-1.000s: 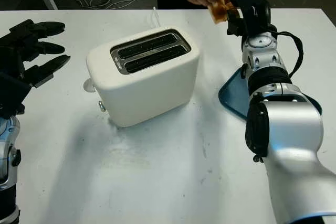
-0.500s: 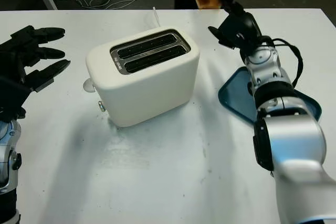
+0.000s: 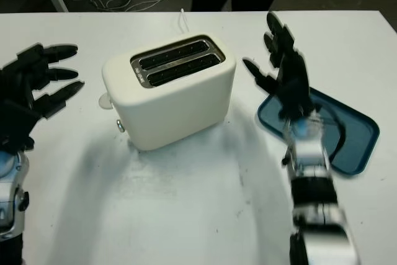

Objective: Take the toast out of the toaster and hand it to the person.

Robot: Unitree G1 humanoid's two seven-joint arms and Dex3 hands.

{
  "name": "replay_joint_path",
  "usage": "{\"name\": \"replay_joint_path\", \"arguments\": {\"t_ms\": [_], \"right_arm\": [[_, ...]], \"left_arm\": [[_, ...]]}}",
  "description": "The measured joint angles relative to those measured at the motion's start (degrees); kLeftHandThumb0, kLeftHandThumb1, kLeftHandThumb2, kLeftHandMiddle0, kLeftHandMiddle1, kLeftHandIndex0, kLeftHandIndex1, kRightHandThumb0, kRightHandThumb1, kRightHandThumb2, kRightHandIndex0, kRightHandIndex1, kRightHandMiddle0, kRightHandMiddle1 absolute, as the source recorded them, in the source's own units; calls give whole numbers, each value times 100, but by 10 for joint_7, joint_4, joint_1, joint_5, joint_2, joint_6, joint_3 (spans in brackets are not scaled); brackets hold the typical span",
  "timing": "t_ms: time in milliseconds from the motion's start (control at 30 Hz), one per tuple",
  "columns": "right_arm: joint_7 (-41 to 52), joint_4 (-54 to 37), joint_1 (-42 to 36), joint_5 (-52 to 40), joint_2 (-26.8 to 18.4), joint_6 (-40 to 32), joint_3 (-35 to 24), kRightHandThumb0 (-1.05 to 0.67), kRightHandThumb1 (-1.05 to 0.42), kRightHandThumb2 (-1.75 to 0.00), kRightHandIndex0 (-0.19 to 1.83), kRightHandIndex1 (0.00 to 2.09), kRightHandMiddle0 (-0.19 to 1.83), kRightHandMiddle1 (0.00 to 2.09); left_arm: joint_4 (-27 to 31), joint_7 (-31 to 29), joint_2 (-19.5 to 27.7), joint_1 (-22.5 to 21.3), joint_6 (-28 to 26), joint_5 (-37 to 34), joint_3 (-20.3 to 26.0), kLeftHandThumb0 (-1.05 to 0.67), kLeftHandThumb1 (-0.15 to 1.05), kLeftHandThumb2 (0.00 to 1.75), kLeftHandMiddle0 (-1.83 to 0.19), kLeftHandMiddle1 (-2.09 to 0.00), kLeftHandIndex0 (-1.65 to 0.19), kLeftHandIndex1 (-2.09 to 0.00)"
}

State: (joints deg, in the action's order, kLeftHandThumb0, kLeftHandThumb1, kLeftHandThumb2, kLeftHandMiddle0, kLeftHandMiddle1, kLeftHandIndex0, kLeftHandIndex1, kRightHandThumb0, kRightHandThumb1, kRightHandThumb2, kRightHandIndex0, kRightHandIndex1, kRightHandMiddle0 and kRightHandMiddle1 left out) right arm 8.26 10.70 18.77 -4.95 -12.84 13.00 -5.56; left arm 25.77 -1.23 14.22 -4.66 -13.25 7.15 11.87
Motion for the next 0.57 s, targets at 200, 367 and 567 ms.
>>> {"name": "replay_joint_path", "arguments": {"t_ms": [200, 367, 567], "right_arm": [[5, -128, -119, -21, 42, -45, 20, -50, -92, -44, 14, 3, 14, 2], [-20, -184, -176, -10, 74, -54, 36, -50, -92, -49, 20, 6, 20, 4], [-26, -210, -192, -9, 98, -84, 58, -50, -92, -47, 18, 5, 18, 2]], "left_arm": [[64, 51, -80, 69, 1, -4, -4, -18, 92, 19, -38, -74, -48, -25], [68, 95, -130, 138, 52, 26, -40, -24, 92, 23, -30, -59, -41, -15], [52, 135, -169, 167, 56, 67, -78, -32, 92, 36, -34, -43, -41, -8]]}}
